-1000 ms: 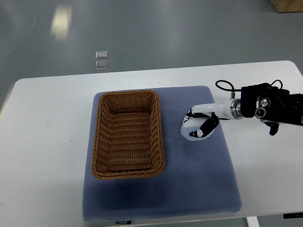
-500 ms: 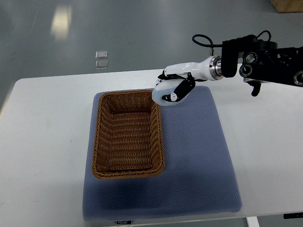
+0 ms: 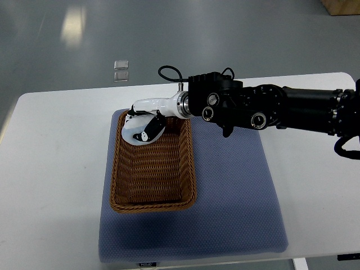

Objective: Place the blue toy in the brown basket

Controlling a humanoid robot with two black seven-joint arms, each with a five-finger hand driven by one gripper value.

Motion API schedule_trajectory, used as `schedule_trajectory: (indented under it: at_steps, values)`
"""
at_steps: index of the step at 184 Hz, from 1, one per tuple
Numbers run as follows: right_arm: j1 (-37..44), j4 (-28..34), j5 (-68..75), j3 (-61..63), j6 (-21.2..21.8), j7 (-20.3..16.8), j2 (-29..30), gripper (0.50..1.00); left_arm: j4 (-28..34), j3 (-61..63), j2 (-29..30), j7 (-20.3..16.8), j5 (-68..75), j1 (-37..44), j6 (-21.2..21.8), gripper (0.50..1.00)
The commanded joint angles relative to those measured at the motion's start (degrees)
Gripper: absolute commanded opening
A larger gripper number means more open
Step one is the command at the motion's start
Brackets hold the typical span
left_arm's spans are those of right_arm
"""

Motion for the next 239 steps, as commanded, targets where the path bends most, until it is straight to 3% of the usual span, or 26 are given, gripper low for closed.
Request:
schedule_trajectory:
  at_steps: [1, 48, 74, 99, 136, 205, 239]
  values:
    - [-2.9, -2.5, -0.5, 0.0, -1.4, 0.1, 0.4, 0.529, 0.2, 0.0, 0.0, 0.0, 0.0, 0.0, 0.0, 1.000]
    - [-7.1, -4.1, -0.6, 0.1, -4.4, 0.2, 0.4, 0.541, 0.2, 0.0, 0.0, 0.0, 0.0, 0.0, -0.1, 1.000]
    - [-7.9, -4.1, -0.6, 0.2, -5.1, 0.3, 0.4, 0.580, 0.2, 0.0, 0.0, 0.0, 0.0, 0.0, -0.1, 1.000]
    - [-9.1, -4.1, -0.6, 0.3, -5.2, 0.3, 0.4, 0.678, 0.2, 0.0, 0.0, 0.0, 0.0, 0.0, -0.1, 1.000]
    - [-10.9, -4.1, -0.6, 0.4, -7.2, 0.7, 0.4, 0.744, 0.2, 0.1, 0.0, 0.0, 0.0, 0.0, -0.1, 1.000]
    - [-8.4, -3.9, 0.1, 3.3, -7.3, 0.7, 0.4, 0.754, 0.3, 0.0, 0.0, 0.0, 0.0, 0.0, -0.1, 1.000]
    - [-7.4, -3.9, 0.7, 7.3, -6.7, 0.8, 0.4, 0.827, 0.4, 0.0, 0.0, 0.0, 0.0, 0.0, -0.1, 1.000]
